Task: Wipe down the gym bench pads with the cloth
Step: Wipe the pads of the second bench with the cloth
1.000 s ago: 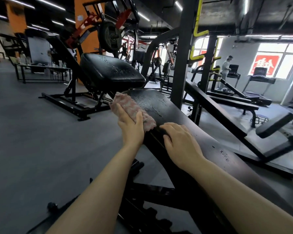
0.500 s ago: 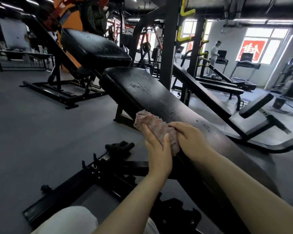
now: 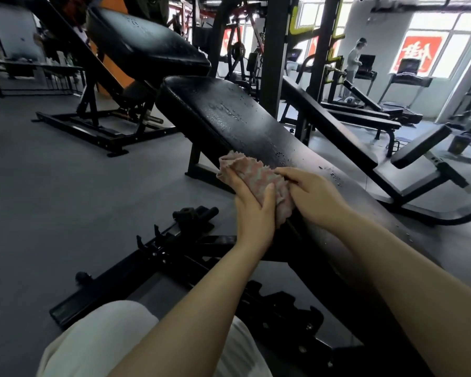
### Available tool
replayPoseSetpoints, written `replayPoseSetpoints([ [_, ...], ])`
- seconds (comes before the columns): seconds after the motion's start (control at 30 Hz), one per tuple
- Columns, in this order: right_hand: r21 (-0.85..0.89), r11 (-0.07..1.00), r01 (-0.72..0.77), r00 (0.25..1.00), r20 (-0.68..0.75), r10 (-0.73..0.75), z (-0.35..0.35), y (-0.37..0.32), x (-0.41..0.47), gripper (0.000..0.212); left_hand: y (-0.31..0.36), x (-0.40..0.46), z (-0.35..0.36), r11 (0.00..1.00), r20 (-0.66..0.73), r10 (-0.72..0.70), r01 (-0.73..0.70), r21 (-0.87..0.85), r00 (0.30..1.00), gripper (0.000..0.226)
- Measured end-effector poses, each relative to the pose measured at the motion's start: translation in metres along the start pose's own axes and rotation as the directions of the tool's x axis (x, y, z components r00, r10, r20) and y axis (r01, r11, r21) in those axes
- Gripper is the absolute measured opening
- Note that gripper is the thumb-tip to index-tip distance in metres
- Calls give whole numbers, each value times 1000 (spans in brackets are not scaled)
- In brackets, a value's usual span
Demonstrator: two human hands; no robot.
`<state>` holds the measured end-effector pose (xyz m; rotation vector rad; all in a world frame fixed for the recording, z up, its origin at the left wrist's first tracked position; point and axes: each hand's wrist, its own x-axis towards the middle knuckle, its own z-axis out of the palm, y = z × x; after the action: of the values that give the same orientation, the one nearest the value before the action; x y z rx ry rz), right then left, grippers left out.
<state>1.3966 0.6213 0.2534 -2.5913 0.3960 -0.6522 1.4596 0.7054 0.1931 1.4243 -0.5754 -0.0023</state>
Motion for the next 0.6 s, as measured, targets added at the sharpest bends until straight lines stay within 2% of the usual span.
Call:
replayPoseSetpoints([
  [0.1,39,999,27,999,-22,-26,0,4,1,40,3,-13,2,999,29,4,-5,50,1000,86],
  [0.17,21,997,78,991,-109,-76,2,4,-4,37,3,-25,3,997,55,6,-10,76,998,82],
  [0.27,-73,975,210,933,-283,-222,1,0,-27,32,2,-45,8,995,108,38,-47,87,993,82],
  [0.37,-173,938,299,884,-320,-341,4,-4,-57,32,-2,-62,12,997,220,-28,10,83,975,81],
  [0.5,-164,959,232,916,-294,-272,15,-9,-91,41,-11,-74,6,997,335,-38,15,71,941,82],
  [0.6,-321,935,149,922,-297,-249,27,-12,-108,43,-17,-74,-10,998,472,-43,17,58,880,90],
])
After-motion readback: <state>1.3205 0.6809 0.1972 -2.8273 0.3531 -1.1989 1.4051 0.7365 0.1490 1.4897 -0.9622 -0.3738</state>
